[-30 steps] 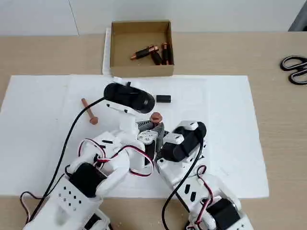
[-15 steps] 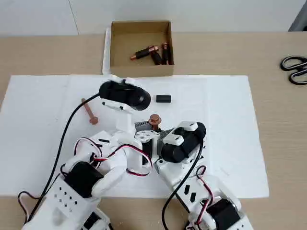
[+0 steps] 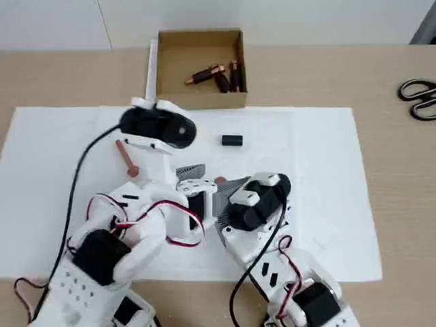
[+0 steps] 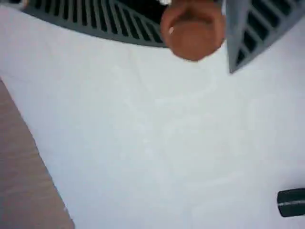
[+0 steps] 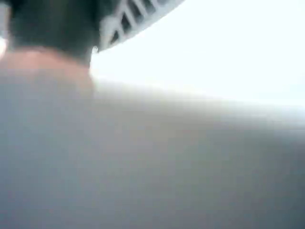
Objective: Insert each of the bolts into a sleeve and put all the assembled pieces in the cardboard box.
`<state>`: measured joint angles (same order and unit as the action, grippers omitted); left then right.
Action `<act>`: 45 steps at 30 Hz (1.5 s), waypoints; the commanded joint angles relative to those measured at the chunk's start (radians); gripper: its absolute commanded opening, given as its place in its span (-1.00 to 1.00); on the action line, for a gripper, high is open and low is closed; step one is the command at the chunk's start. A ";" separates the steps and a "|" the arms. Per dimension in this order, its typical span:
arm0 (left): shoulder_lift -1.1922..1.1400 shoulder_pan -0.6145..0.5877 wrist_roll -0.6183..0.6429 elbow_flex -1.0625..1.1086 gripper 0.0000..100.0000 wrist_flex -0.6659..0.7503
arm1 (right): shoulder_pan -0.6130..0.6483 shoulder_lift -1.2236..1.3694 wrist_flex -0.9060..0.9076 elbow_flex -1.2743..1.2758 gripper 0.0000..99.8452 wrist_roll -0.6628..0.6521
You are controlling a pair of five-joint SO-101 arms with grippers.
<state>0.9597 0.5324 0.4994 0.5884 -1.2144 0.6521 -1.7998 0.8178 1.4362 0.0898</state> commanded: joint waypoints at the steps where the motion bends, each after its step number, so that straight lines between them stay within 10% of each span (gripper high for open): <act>1: -0.006 -0.025 0.005 -0.094 -0.35 -0.054 | 0.002 -0.013 -0.024 -0.015 -0.99 -0.011; 8: 0.000 -0.201 -0.037 -0.173 -0.35 -0.153 | -0.010 -0.002 -0.030 -0.052 -0.99 -0.011; 14: -0.005 -0.575 -0.468 -0.183 -0.35 -0.245 | -0.196 0.076 -0.028 -0.133 -0.99 -0.021; 17: -0.002 -0.644 -0.491 -0.145 -0.35 -0.247 | -0.255 0.209 -0.030 -0.229 -0.99 -0.060; 45: 0.000 -0.660 -0.488 -0.122 -0.35 -0.319 | -0.318 2.126 -0.855 -1.542 -0.99 -0.074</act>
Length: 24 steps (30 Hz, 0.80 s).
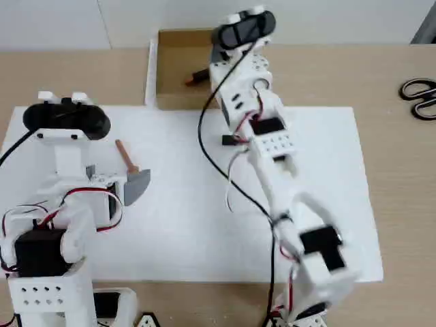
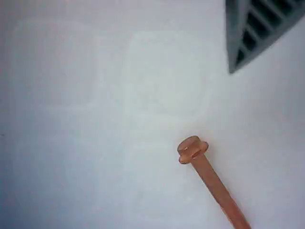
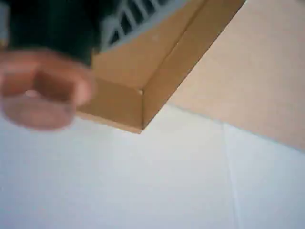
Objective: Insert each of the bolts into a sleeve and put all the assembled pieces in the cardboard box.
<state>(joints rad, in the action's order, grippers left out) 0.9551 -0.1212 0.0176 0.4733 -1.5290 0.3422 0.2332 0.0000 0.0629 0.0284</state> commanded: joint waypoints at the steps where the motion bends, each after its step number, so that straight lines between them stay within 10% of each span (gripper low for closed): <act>1: 0.005 -0.006 -0.006 -0.007 -0.35 -0.005 | -0.008 0.140 -0.036 -0.210 -0.99 -0.012; 24: 0.005 -0.006 -0.006 0.027 -0.35 0.002 | -0.007 0.631 -0.031 -0.624 -0.98 -0.012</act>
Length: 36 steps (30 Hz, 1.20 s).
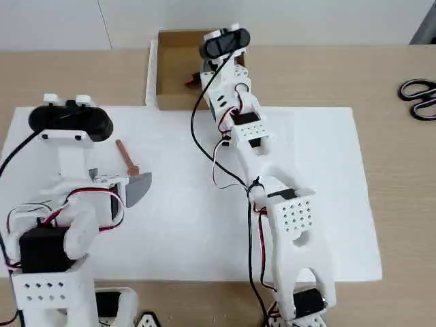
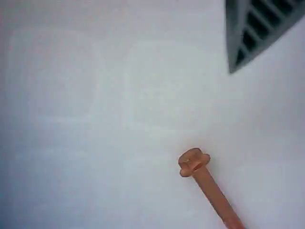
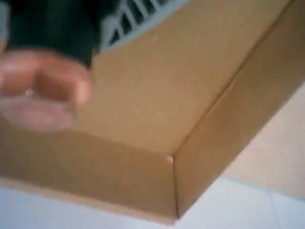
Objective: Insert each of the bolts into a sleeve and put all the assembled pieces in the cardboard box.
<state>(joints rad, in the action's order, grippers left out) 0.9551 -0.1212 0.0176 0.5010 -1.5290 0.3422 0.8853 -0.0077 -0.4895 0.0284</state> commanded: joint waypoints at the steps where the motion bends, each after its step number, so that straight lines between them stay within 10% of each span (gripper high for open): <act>1: 0.005 -0.006 -0.006 0.001 -0.35 0.002 | -0.007 -0.015 -0.024 -0.072 -0.98 -0.012; 21: 0.005 -0.006 -0.006 0.004 -0.35 -0.003 | -0.012 0.027 0.051 -0.132 -0.67 -0.015; 36: 0.005 -0.005 -0.006 0.004 -0.35 -0.005 | -0.108 -0.332 0.659 -0.278 -0.67 -0.009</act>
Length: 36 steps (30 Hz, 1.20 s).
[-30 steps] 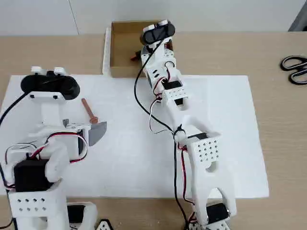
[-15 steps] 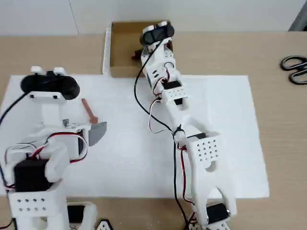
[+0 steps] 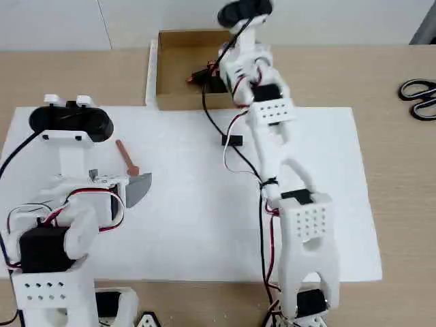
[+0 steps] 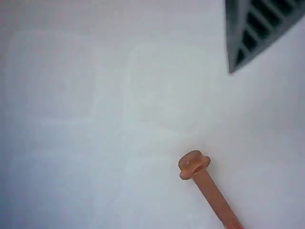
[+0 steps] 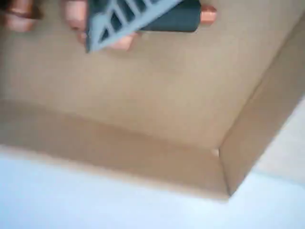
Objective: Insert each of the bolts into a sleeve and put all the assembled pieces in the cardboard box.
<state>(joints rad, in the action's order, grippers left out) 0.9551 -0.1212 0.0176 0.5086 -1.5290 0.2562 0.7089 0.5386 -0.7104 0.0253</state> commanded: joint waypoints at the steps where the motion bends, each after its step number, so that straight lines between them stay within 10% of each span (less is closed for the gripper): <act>1: 0.005 -0.005 -0.006 -0.004 -0.35 -0.005 | -0.030 -0.188 0.166 -0.057 -0.67 -0.006; 18: 0.005 -0.006 -0.011 -0.004 -0.35 -0.038 | -0.013 -0.664 1.130 -0.054 -0.67 -0.008; 36: 0.006 -0.006 -0.012 0.031 -0.35 -0.035 | -0.058 -0.835 1.121 0.459 -0.66 -0.011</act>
<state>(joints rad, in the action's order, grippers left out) 0.9551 -0.1243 0.0146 0.5409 -1.5627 0.2041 -0.1212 1.6694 -0.2746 0.0253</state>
